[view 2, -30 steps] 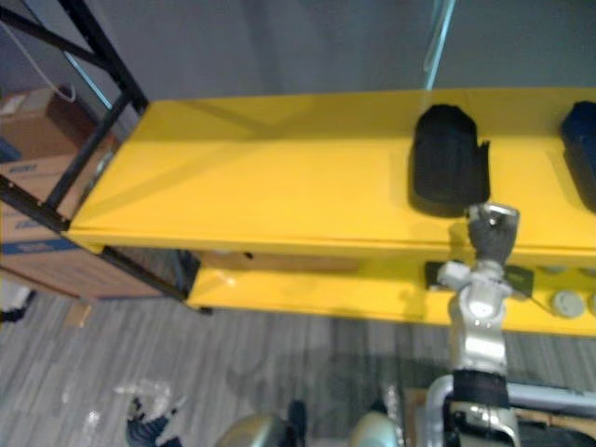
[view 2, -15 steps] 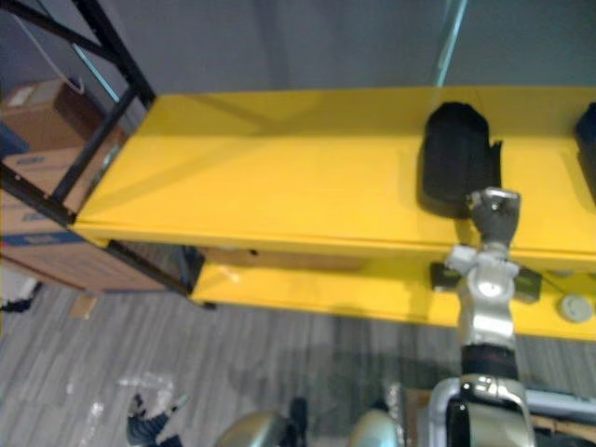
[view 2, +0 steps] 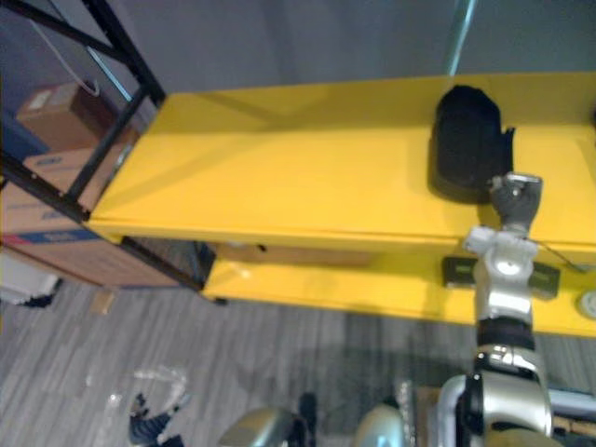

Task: Walk over and take plastic housings, then place them on the shelf

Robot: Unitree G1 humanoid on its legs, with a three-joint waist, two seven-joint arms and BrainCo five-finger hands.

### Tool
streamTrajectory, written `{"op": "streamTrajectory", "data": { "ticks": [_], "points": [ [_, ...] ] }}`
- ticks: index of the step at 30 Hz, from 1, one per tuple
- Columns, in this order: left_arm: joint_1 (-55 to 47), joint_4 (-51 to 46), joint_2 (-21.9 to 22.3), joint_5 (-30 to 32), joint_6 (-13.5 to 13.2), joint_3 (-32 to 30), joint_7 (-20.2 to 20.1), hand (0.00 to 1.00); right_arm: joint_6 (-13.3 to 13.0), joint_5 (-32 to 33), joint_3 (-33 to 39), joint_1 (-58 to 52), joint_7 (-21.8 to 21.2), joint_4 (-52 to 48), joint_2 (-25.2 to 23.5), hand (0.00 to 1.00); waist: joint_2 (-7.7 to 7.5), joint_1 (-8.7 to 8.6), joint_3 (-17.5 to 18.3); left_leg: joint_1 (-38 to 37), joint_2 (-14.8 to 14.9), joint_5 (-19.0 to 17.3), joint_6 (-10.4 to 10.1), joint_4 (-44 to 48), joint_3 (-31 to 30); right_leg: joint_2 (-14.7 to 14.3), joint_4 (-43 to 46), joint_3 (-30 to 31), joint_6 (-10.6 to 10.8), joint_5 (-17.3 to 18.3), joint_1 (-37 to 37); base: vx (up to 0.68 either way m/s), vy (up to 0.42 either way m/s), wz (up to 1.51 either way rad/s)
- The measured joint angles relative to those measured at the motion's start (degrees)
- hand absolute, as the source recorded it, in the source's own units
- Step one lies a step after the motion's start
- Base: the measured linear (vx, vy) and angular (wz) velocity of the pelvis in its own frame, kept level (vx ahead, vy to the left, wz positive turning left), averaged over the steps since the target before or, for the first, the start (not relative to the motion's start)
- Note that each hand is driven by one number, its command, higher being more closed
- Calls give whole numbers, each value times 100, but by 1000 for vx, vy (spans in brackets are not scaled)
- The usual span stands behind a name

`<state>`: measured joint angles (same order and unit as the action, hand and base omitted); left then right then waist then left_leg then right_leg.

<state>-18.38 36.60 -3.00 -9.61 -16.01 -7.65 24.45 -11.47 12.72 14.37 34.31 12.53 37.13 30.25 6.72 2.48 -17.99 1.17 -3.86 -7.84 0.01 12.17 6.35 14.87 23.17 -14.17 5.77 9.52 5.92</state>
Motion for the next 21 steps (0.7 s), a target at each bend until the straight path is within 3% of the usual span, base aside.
{"op": "streamTrajectory", "data": {
  "ticks": [21],
  "points": [
    [2,-3,-7,-163,-10,221,-47,0,-332,-30,-351,654,94,729,242,100,54,92,-92,60,-4,112,-29,-66,-122,32,69,-134,-28,62,50,0,2,3]
  ]
}}
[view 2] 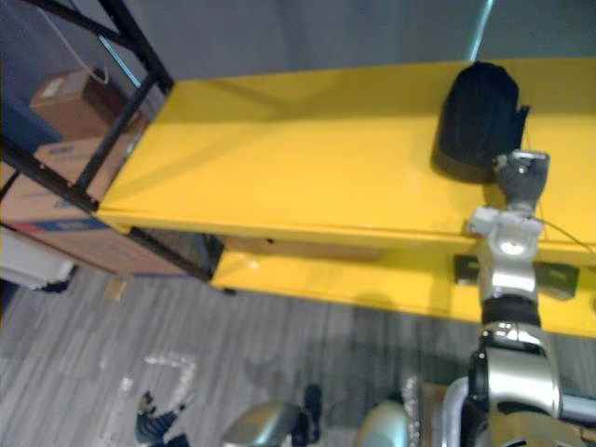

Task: Walk over and take plastic housings, then place them on the shelf

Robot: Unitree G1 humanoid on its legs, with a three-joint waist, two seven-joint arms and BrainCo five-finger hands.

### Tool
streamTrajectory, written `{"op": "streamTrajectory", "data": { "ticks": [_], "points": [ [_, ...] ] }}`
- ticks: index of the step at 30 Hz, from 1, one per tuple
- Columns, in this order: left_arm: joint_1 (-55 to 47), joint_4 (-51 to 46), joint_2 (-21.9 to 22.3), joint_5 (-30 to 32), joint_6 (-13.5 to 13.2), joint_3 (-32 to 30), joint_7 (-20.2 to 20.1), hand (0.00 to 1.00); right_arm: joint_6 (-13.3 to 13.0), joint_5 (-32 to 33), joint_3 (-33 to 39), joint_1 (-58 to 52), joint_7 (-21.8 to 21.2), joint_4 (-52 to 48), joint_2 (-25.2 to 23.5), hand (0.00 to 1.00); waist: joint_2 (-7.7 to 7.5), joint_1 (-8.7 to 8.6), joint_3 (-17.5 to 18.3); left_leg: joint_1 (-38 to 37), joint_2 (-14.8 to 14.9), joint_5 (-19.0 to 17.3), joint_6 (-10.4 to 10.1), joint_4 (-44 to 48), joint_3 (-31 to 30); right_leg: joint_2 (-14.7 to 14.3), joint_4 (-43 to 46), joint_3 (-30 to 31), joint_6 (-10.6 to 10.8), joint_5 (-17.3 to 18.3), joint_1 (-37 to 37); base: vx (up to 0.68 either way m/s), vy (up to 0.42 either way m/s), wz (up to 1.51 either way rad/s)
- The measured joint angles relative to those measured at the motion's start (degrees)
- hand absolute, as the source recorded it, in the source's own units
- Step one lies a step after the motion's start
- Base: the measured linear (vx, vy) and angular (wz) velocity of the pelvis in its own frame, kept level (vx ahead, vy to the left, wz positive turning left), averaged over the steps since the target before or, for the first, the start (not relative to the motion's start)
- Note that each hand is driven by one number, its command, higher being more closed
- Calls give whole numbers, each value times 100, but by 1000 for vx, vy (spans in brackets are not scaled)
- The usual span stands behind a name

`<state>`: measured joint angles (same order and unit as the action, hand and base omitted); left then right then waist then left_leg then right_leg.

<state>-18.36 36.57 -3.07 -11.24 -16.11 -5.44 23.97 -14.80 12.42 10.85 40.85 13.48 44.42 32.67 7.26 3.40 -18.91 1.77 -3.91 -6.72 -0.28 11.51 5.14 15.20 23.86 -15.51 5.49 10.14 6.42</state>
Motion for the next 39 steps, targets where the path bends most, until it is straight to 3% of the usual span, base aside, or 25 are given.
{"op": "streamTrajectory", "data": {
  "ticks": [5,6,11,13,17,20,26,29,32,35,39],
  "points": [
    [-1,-59,-4,3,0,0,-37,0,-2,-378,-7,14,341,-23,74,100,1,44,1,1,39,5,-8,-1,2,-49,-87,-15,-16,-39,-34,0,0,0],
    [-1,-98,-5,4,-2,-2,-41,0,-9,-453,-5,18,426,-105,119,0,3,48,2,6,50,5,-8,-2,6,-69,-131,-15,-19,-66,-46,0,0,0],
    [2,-174,-45,12,-28,-11,-47,0,-123,-658,54,13,787,-1205,136,0,5,31,5,9,162,4,-9,9,54,-243,-469,-8,-49,-273,-181,15,8,-8],
    [12,-174,-45,35,-39,-21,-47,0,-259,-648,121,-51,729,-1790,133,0,5,30,5,10,174,3,-9,6,59,-264,-533,-9,-45,-309,-208,-1,5,-2],
    [12,-171,-79,62,-42,-104,-56,0,-512,-485,-30,-445,-144,-2907,-96,0,-91,41,48,23,264,-6,-23,-4,118,-398,-786,19,-80,-461,-271,-16,3,-9],
    [28,-168,-102,86,-42,-119,-65,0,-491,-34,-346,-546,-862,-2988,-377,0,-191,45,99,10,320,-15,-38,19,149,-473,-961,27,-100,-567,-360,-33,0,-8],
    [43,-166,-101,105,6,-114,-60,0,53,884,-812,-566,-1496,-2531,-1020,0,-307,178,172,44,352,-30,-48,96,119,-531,-1191,-13,-97,-731,-493,-49,15,2],
    [43,-166,-101,104,31,-109,-42,0,367,1285,-830,-554,-1494,-1708,-1360,0,-306,255,173,42,331,-30,-45,110,24,-525,-1264,-112,-95,-760,-603,-54,12,15],
    [38,-164,-101,103,113,-106,-37,0,444,1373,-835,-548,-1459,-1270,-1596,0,-299,312,176,55,323,-28,-46,110,-10,-520,-1280,-153,-95,-760,-618,-23,4,7],
    [43,-164,-98,97,172,-56,-37,0,472,1369,-833,-357,-1343,-947,-1625,0,-235,355,194,130,312,-23,-45,110,-33,-514,-1276,-169,-97,-758,-572,-8,2,3],
    [56,-167,-92,77,175,-7,-38,0,695,1368,-825,-23,-1188,-479,-1609,0,-62,366,213,119,274,34,-32,101,-71,-474,-1212,-194,-83,-737,-529,16,0,4]
  ]
}}
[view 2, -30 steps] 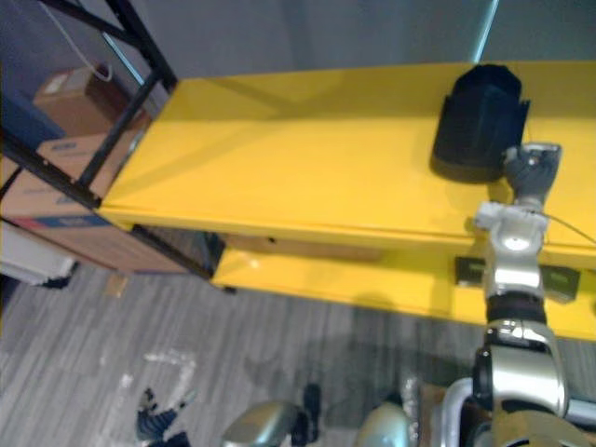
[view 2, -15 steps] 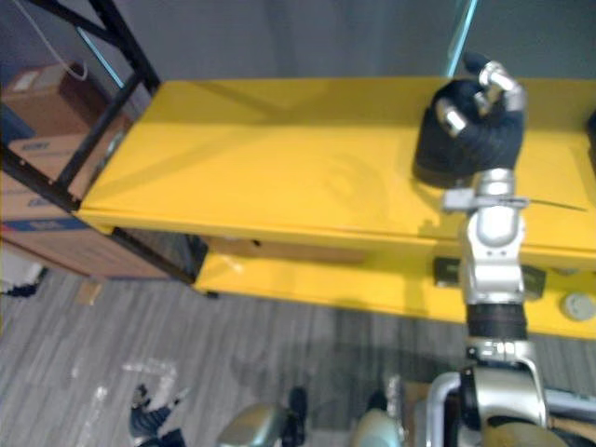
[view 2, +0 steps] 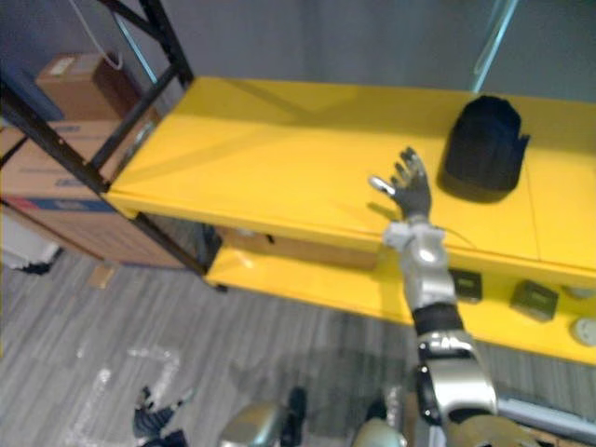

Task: Walk over and take plastic housings, then place them on the shelf

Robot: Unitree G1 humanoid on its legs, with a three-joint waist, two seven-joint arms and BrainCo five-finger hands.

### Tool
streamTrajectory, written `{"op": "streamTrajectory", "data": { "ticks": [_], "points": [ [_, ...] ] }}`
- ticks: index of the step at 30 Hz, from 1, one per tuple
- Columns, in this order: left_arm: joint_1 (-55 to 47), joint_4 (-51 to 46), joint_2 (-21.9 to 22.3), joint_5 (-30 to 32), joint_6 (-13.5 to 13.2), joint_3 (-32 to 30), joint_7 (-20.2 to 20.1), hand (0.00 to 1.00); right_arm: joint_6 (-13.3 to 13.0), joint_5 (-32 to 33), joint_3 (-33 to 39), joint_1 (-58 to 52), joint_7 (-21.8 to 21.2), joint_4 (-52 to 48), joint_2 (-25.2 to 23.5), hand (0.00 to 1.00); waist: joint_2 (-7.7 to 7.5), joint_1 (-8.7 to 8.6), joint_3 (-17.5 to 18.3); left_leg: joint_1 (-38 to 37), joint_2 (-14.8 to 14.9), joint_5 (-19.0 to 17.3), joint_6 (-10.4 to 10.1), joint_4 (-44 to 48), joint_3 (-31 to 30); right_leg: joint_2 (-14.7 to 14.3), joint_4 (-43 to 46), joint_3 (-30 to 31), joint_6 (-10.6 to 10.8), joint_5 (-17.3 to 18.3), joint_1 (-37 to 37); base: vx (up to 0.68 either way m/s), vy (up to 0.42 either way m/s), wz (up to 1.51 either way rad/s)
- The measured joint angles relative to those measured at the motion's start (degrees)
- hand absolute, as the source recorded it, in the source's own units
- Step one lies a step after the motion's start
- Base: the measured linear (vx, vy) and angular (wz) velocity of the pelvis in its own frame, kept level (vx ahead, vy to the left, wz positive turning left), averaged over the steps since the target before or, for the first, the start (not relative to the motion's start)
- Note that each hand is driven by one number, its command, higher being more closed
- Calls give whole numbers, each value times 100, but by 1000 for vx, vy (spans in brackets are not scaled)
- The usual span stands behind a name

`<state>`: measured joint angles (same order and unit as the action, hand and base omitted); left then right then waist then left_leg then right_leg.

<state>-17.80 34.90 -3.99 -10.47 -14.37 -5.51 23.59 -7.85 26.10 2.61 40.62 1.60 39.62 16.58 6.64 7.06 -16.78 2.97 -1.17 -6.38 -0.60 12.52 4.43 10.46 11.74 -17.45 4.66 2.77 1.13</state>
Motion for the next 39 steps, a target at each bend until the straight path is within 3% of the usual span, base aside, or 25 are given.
{"op": "streamTrajectory", "data": {
  "ticks": [5,15,25,35,37,39],
  "points": [
    [30,-1,7,-34,3,209,-1,0,21,-64,17,353,403,449,44,0,157,3,-10,-8,-50,39,-11,-28,-42,88,260,-9,4,144,108,7,-6,5],
    [84,2,6,-80,30,396,-1,0,-88,-464,288,520,1245,762,158,0,242,12,-32,-124,-54,250,-91,-327,-65,165,679,17,-98,382,317,-37,-35,0],
    [174,12,6,-83,26,444,-2,0,-230,-669,464,535,1840,760,182,0,282,-12,-22,-173,-46,344,-109,-440,-23,161,734,70,-119,397,388,-1,-1,-2],
    [214,15,6,-81,17,445,-2,0,-239,-666,509,534,1833,636,182,0,316,-15,-39,-185,-38,342,-108,-453,49,142,722,135,-113,391,415,2,1,-1],
    [215,25,6,-81,13,445,-2,0,-248,-645,513,533,1711,632,182,0,316,-16,-39,-184,-38,342,-107,-458,66,140,727,152,-112,390,429,1,3,-4],
    [215,27,6,-81,7,443,-2,0,-250,-598,510,533,1288,632,194,0,316,-28,-39,-183,-38,341,-106,-458,69,140,726,155,-110,388,431,0,0,0]
  ]
}}
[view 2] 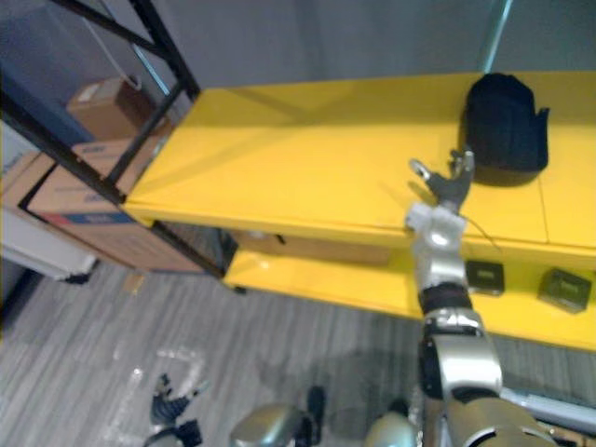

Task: Walk over and take plastic housings, then place them on the shelf

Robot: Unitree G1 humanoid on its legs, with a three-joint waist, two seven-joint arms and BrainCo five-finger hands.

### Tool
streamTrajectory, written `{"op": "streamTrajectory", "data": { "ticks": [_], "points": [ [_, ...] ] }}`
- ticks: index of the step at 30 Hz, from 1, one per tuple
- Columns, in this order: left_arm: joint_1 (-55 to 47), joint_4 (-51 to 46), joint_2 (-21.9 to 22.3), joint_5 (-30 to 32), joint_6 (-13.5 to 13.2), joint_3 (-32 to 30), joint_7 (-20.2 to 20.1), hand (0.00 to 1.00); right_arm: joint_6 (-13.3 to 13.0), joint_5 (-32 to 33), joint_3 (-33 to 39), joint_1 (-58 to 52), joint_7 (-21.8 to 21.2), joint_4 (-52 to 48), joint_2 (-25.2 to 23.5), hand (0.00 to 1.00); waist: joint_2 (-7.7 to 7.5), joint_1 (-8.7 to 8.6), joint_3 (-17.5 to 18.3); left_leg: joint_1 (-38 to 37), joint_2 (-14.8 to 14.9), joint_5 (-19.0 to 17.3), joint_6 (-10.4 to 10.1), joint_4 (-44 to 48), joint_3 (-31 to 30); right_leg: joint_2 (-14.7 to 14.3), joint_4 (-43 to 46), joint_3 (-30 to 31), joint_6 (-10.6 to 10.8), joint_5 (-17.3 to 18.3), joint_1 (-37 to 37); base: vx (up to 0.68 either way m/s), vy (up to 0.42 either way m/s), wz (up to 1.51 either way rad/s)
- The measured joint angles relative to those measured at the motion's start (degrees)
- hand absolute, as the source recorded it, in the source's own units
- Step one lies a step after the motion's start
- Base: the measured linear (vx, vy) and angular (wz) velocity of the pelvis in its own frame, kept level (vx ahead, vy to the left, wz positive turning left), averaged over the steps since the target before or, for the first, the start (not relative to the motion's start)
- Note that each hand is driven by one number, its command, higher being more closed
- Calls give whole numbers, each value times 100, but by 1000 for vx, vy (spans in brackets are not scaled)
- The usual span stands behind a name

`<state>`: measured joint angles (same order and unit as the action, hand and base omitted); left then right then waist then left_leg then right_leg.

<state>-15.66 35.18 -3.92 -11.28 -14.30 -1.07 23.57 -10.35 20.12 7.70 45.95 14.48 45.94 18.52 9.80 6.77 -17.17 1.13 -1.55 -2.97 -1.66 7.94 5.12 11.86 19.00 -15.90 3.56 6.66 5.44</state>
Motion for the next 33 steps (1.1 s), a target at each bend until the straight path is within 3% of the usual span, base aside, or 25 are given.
{"op": "streamTrajectory", "data": {
  "ticks": [6,9,13,15,18,19,23,26,29,31,33],
  "points": [
    [0,-1,0,41,4,-47,0,0,-55,171,-559,-26,-1721,-133,133,0,-17,-3,-11,4,5,-1,1,-1,-9,-8,-21,-11,1,-7,-10,0,0,0],
    [3,-9,0,45,14,-123,12,0,-225,230,-749,-167,-2143,-849,158,0,-57,-15,-38,5,37,-8,4,-2,-65,-65,-196,-87,8,-75,-121,6,-1,7],
    [8,-56,1,44,4,-415,153,0,-587,277,-766,-397,-2319,-2174,156,0,-160,-41,-86,54,114,-49,-12,35,-106,-191,-541,-146,10,-263,-262,19,-3,2],
    [2,-130,2,33,-25,-622,303,0,-689,265,-764,-664,-2302,-2992,110,0,-253,-52,-57,79,169,-98,-23,68,-80,-288,-781,-149,7,-397,-364,59,-4,-7],
    [22,-374,5,-17,-200,-963,562,0,-744,178,-649,-1399,-2074,-3943,-130,0,-591,-104,106,93,243,-191,-45,113,1,-415,-1160,-133,-1,-563,-506,76,-4,-13],
    [43,-575,40,-5,-339,-1060,742,0,-743,-22,-550,-1894,-1808,-4333,-217,0,-740,-127,187,113,286,-335,-52,264,37,-468,-1309,-110,1,-618,-598,70,12,-15],
    [100,-1337,349,4,-756,-1312,1056,0,-807,-187,77,-3278,-1125,-5154,-333,0,-1010,-265,393,201,318,-620,-1,535,188,-504,-1519,28,63,-685,-661,59,47,-18],
    [87,-1914,538,5,-920,-1400,1240,0,-980,-186,585,-4212,-661,-5501,-576,0,-1040,-420,425,193,338,-794,39,695,401,-508,-1583,234,104,-727,-657,65,88,-39],
    [39,-2728,617,0,-948,-1389,1164,0,-990,-184,1016,-5307,-299,-5572,-1004,0,-1026,-646,542,188,365,-915,58,844,589,-519,-1654,409,125,-758,-657,67,54,-33],
    [4,-3112,618,-5,-942,-1307,899,0,-990,-182,1142,-5907,-150,-5571,-1270,0,-1017,-741,555,100,398,-940,60,848,767,-538,-1655,590,127,-768,-650,34,17,-42],
    [-39,-3277,506,-17,-875,-901,267,0,-1012,-112,1375,-6619,-52,-5553,-1522,0,-935,-858,605,70,447,-1041,50,843,884,-583,-1657,730,128,-769,-648,-2,2,-32]
  ]
}}
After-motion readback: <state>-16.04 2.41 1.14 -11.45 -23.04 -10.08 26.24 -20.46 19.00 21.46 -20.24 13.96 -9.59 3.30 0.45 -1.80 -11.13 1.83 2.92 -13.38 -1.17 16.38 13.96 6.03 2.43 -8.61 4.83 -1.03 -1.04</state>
